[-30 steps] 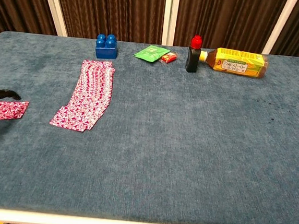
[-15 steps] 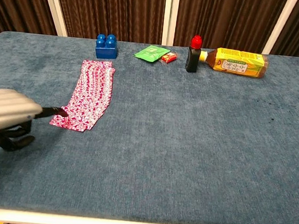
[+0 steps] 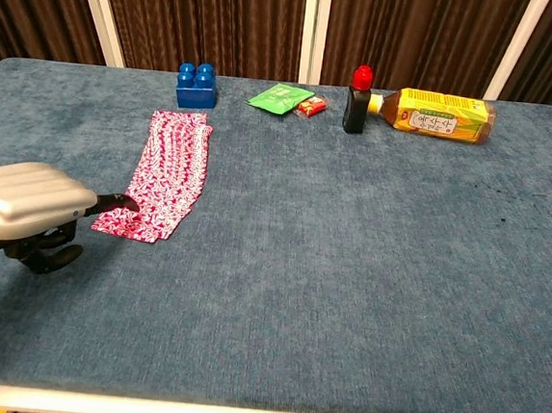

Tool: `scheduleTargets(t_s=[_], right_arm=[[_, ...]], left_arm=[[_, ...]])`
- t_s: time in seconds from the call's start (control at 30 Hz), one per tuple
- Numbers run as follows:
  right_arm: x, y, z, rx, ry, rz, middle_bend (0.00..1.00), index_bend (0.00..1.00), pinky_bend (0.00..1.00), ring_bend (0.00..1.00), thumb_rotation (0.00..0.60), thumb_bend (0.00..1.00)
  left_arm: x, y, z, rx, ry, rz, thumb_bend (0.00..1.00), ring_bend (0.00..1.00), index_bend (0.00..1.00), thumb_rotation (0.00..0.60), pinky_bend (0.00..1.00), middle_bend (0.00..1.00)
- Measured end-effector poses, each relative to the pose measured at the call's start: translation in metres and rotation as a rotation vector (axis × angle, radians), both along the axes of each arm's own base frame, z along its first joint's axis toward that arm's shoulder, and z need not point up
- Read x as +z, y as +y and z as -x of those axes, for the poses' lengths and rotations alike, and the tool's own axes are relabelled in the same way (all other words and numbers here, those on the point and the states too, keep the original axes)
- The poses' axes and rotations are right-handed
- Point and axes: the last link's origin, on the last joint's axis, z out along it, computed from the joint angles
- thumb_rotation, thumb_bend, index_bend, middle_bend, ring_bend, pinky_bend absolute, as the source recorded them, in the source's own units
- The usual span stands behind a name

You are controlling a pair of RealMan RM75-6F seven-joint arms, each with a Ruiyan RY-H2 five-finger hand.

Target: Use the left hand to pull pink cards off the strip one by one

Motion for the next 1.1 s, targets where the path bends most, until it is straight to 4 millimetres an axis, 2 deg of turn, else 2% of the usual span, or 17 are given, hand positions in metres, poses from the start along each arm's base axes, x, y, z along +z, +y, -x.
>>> scheduleTargets(t_s=[0.17, 0.43, 0.67, 0.93, 1.1], right_arm=[[-0.001, 0.000, 0.001, -0.001, -0.001, -0.001, 0.00, 0.00, 0.00, 0.00, 0.600, 0.20], [0.000, 0.001, 0.001, -0.002, -0.008, 0.000, 0.00, 0.00, 0.00, 0.00, 0.600, 0.20], [0.000, 0.000, 0.001, 0.000, -0.023, -0.006, 0.00, 0.00, 0.00, 0.00, 0.600, 0.20], [0.000, 0.000, 0.003, -0.001, -0.022, 0.000, 0.00, 0.00, 0.00, 0.00, 0.600, 0.20], [0.000, 0.000, 0.003, -0.002, -0.023, -0.003, 0.00, 0.00, 0.00, 0.00, 0.600, 0.20]], left_arm=[[0.000, -0.006, 0.002, 0.013, 0.018, 0.025, 0.54, 0.87, 0.09, 0.600, 0.84, 0.90], [0.002, -0.014, -0.008, -0.008, -0.027, 0.060, 0.54, 0.87, 0.09, 0.600, 0.84, 0.90], [0.003, -0.029, -0.011, -0.009, -0.030, 0.128, 0.54, 0.87, 0.10, 0.600, 0.84, 0.90], [0.007, -0.016, -0.018, -0.033, -0.066, 0.033, 0.54, 0.87, 0.09, 0.600, 0.84, 0.90], [0.006, -0.010, -0.013, -0.019, -0.053, 0.010, 0.54, 0.87, 0.09, 0.600, 0.84, 0.90]])
